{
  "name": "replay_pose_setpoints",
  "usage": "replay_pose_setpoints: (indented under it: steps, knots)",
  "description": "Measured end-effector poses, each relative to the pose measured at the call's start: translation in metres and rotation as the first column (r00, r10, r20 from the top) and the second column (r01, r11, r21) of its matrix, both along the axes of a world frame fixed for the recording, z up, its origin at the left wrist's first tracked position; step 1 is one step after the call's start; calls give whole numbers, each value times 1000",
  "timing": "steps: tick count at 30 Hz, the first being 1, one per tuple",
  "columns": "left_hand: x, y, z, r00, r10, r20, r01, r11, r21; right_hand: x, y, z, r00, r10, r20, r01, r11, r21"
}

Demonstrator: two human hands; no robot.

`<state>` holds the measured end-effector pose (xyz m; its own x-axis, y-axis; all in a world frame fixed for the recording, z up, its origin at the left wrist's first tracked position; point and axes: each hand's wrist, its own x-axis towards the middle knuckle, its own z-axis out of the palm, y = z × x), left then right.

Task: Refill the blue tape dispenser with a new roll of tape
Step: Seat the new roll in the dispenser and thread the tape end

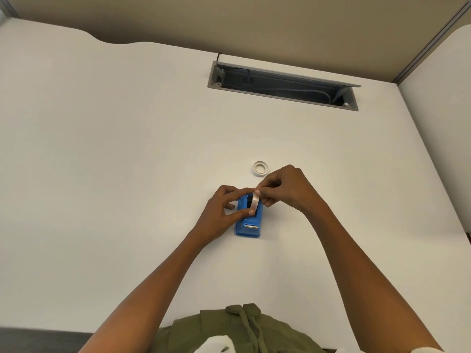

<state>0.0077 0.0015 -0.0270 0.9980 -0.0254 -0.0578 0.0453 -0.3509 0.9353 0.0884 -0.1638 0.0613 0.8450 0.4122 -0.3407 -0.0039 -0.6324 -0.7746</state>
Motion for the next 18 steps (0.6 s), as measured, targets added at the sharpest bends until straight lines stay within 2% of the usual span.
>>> replay_pose_setpoints:
  steps: [4,8,14,18]
  knots:
    - [-1,0,2,1000,9,0,-9,1000,1,-6,1,-6,997,-17,75,18,1000,-8]
    - [-3,-1,4,1000,22,8,-21,1000,-19,-12,-3,-12,999,-22,41,21,1000,20]
    - [-3,-1,5,1000,27,-16,-27,999,-20,-13,-4,-20,974,-170,-150,199,957,211]
    - [-2,-1,5,999,25,-22,-25,1000,-15,-14,-5,-24,941,-221,-257,289,918,271]
